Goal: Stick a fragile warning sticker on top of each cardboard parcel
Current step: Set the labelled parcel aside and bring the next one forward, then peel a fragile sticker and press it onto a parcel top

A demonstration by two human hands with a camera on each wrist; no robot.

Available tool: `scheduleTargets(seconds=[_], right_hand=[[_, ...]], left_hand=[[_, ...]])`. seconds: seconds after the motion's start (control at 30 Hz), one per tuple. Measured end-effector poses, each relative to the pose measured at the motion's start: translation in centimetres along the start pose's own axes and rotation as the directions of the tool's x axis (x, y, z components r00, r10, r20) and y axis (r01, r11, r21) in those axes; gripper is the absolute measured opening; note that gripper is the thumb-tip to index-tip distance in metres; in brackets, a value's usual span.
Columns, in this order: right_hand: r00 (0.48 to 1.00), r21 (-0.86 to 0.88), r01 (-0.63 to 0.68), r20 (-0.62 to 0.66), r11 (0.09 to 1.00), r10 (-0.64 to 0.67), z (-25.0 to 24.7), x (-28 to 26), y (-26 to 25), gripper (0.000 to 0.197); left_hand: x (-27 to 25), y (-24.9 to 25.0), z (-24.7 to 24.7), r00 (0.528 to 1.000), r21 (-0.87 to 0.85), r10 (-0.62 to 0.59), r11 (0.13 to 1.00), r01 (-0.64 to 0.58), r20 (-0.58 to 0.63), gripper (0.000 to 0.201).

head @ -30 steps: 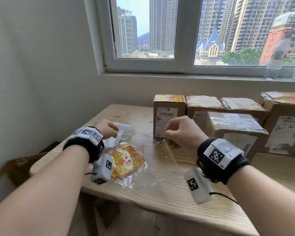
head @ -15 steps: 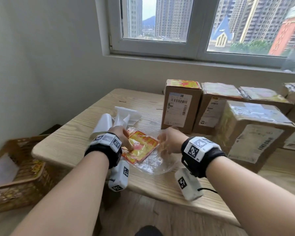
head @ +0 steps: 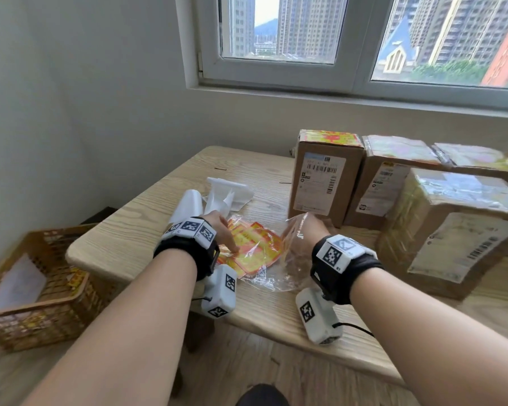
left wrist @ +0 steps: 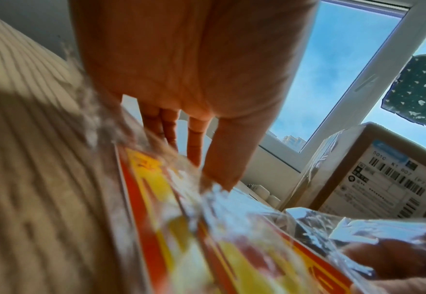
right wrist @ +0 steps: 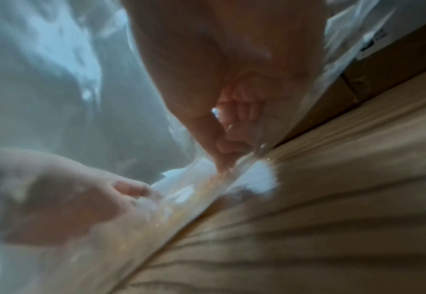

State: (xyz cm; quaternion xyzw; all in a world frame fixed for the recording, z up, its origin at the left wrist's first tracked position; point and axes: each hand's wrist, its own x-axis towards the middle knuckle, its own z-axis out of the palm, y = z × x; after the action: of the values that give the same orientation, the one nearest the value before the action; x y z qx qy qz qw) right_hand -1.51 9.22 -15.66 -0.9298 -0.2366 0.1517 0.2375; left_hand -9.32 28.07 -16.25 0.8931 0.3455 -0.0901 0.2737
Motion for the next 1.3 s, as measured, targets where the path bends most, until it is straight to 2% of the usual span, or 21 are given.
scheduleTargets(seconds=[0.07,0.17,0.23,0.3,0.37,0.53,0.63,0.77,0.93,1.03,1.13,1.2,1.3], right_hand=[[1.000,-0.018,0.009,0.003,1.000,-0.009,-0.2,-0.5,0.3,0.016],[0.999,-0.024,0.034,0.032,0.999,-0.033,-0.7,-1.4,0.4,0.015],[1.000,0.051,0.004,-0.003,0.999,-0.004,-1.8,-2.5,0.4,0.014],[0.996,0.191,-0.016,-0.083,0.982,0.032,-3.2,-3.6,0.6,0.023],[0.994,0.297,-0.014,-0.102,0.955,0.046,-4.6,-4.6,0.8,0.026],[0.994,0.284,-0.063,0.105,0.957,0.034,-4.5,-5.5,1.2,0.019],[0.987,0.296,-0.076,0.155,0.952,0.031,-3.1,-4.7,1.1,0.022],[0.992,0.171,-0.070,0.116,0.983,0.050,-1.5,-3.0,0.6,0.027],[0.994,0.151,-0.104,-0.009,0.983,0.106,-1.0,-2.4,0.5,0.036],[0.993,0.199,-0.118,-0.006,0.973,0.121,-0.9,-2.0,0.7,0.032],[0.982,0.357,-0.157,-0.046,0.921,0.185,-1.7,-2.0,1.3,0.029],[0.971,0.419,-0.171,-0.084,0.892,0.226,-2.5,-2.8,1.7,0.018],[0.965,0.370,-0.132,-0.165,0.920,0.205,-3.4,-3.8,1.7,0.016]], left_hand=[[0.1,-0.2,0.0,1.000,-0.011,-0.006,1.000,0.006,0.006,0.079],[0.0,-0.2,0.5,1.000,-0.005,-0.019,1.000,0.019,-0.018,0.083],[-0.3,0.1,0.8,0.998,0.018,-0.029,0.999,0.031,-0.055,0.080],[-0.6,0.6,1.1,0.996,0.041,-0.032,0.999,0.036,-0.086,0.077],[-1.1,1.0,1.3,0.994,0.059,-0.030,0.998,0.036,-0.107,0.074],[-1.7,1.8,1.9,0.995,0.023,-0.004,1.000,0.006,-0.099,0.073],[-1.6,1.4,1.8,0.997,0.013,0.021,1.000,-0.020,-0.071,0.062],[-1.1,0.7,1.9,0.997,0.015,0.034,0.999,-0.033,-0.076,0.061],[-0.1,0.4,1.5,0.999,-0.021,0.041,0.999,-0.042,-0.011,0.063],[0.0,0.4,1.7,0.998,0.025,0.040,0.999,-0.038,-0.044,0.066],[-0.4,0.5,2.1,0.992,0.035,0.052,0.998,-0.048,-0.115,0.055],[-0.7,0.7,2.2,0.989,0.049,0.063,0.997,-0.056,-0.133,0.047],[-1.3,1.2,2.2,0.987,0.061,0.056,0.997,-0.047,-0.148,0.037]])
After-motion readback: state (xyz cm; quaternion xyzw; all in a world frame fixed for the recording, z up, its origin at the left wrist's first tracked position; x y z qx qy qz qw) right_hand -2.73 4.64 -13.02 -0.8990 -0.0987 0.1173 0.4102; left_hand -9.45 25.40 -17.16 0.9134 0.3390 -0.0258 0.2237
